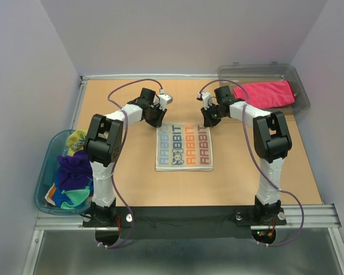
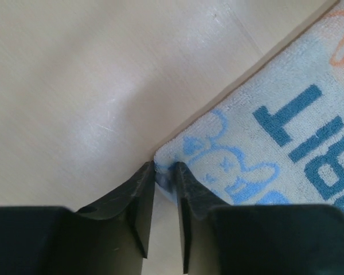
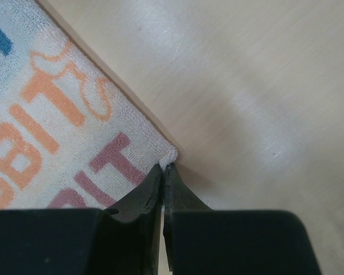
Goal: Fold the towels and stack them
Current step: Fold the towel
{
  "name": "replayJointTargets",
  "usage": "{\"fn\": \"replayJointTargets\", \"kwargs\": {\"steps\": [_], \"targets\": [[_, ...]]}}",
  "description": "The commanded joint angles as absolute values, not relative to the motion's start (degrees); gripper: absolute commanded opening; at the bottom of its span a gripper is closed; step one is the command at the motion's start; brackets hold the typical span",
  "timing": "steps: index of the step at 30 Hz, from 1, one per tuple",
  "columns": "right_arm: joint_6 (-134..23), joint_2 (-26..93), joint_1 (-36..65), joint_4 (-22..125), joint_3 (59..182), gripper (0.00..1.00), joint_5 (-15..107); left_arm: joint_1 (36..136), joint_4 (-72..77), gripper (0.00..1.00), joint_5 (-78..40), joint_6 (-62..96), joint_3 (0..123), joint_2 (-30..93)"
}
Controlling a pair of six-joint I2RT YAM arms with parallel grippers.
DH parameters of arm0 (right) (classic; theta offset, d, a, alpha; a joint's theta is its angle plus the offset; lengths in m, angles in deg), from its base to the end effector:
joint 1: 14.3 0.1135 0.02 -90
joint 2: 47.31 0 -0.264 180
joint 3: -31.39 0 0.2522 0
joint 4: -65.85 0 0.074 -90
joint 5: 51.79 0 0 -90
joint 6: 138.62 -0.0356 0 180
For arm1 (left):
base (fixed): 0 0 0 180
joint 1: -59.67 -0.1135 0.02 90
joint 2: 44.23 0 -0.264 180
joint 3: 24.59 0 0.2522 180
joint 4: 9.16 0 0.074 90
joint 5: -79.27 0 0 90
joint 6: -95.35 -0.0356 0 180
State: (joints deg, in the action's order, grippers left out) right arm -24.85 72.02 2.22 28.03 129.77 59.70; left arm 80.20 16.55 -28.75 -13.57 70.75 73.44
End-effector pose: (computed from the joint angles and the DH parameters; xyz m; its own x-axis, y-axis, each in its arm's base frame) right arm 0.4185 0.1377 0.1619 -0.5702 -0.5603 -0.6008 -0.7392 0.6690 0.0777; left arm 0.4157 -0.1674 0.1713 -0.4878 0.5119 -0.7071 0.7245 0.6893 -0.0008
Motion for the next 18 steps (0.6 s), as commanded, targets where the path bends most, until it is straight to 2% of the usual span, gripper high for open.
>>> {"fn": "replayJointTargets", "kwargs": {"steps": [1,6,7,18], "targets": [[-24.28,73.54,2.4,22.82,127.68,0.02,58.69,80.23,20.33,0.25,-27.35,-13.55,70.82,75.4],[-24.63,71.61,2.32,22.91,128.82,0.01,57.37,80.23,19.37,0.07,-25.94,-14.07,70.65,72.94],[-24.63,71.26,2.32,22.91,129.17,0.01,56.84,80.23,18.5,0.01,-25.41,-14.16,70.21,71.63],[-25.42,62.48,3.28,22.91,128.3,0.01,54.03,80.23,9.27,0.0,-24.35,-14.08,61.52,58.8]]}}
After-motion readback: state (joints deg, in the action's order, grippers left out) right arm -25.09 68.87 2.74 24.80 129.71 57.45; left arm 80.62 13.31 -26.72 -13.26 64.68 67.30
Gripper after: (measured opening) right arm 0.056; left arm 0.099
